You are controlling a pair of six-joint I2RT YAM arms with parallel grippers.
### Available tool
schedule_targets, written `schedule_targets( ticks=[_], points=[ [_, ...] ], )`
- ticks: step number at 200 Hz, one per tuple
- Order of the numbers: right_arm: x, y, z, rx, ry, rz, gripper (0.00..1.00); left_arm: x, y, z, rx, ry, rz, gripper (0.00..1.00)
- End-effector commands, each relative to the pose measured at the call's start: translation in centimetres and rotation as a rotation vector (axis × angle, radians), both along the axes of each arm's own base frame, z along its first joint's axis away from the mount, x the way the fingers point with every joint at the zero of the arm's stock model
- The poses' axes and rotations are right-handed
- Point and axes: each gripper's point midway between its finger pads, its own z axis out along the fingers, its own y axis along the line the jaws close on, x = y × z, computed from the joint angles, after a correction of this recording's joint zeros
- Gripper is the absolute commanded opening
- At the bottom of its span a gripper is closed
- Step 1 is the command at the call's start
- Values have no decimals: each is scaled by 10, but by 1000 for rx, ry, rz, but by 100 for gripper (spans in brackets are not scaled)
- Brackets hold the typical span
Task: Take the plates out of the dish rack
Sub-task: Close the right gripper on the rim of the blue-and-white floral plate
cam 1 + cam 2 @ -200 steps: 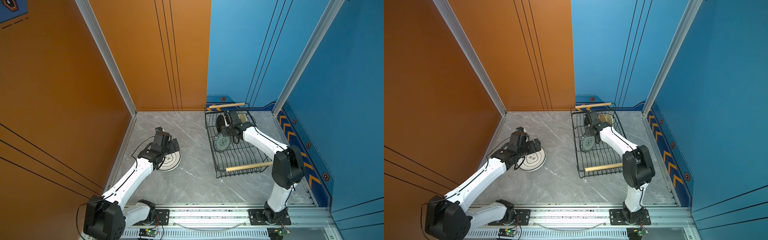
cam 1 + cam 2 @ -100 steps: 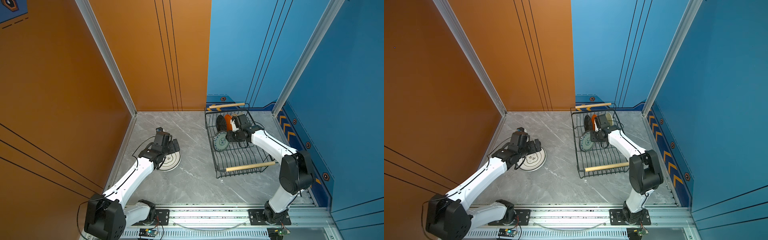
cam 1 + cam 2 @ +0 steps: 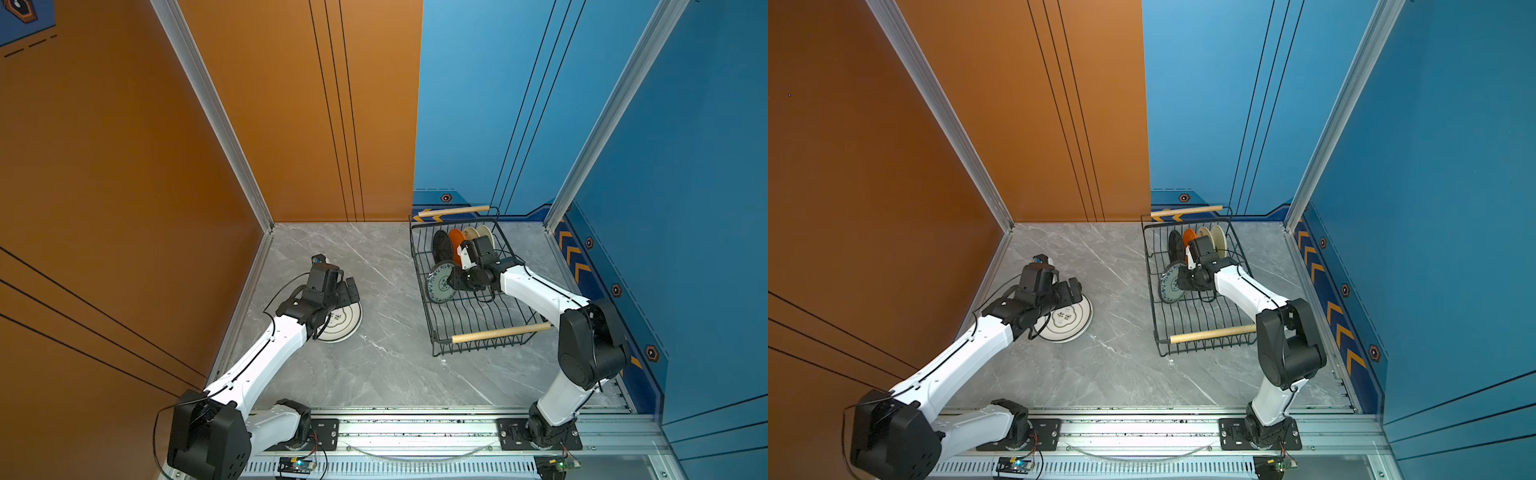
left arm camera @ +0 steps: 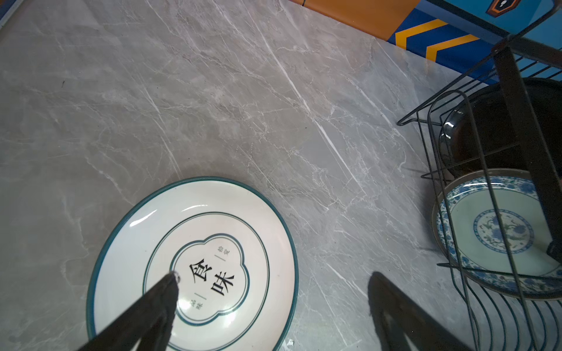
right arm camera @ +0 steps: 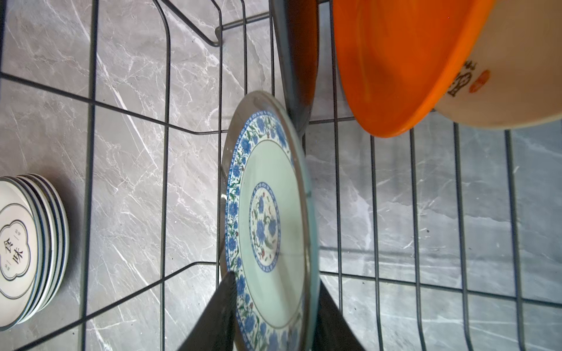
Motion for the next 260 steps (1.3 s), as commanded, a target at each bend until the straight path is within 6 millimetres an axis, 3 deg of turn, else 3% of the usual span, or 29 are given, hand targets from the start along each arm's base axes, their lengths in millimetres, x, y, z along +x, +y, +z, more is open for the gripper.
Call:
schedule_targets(
  ticks=[1, 58, 147, 222, 260],
  points=[
    [3, 6, -1, 30, -19, -2, 34, -2, -2, 12, -4, -19, -28, 98],
    [19, 6, -5, 17, -62, -21, 25, -5, 0, 10, 1, -10, -27, 98],
    [22, 12, -6, -74, -88, -5, 13, -8, 3, 6, 3, 1, -19, 98],
    [23, 12, 29, -126, -171, 11, 0, -8, 4, -1, 3, 19, -12, 98],
    [26, 15, 40, -143, -202, 24, 0, -7, 4, -3, 4, 25, -8, 98]
  ],
)
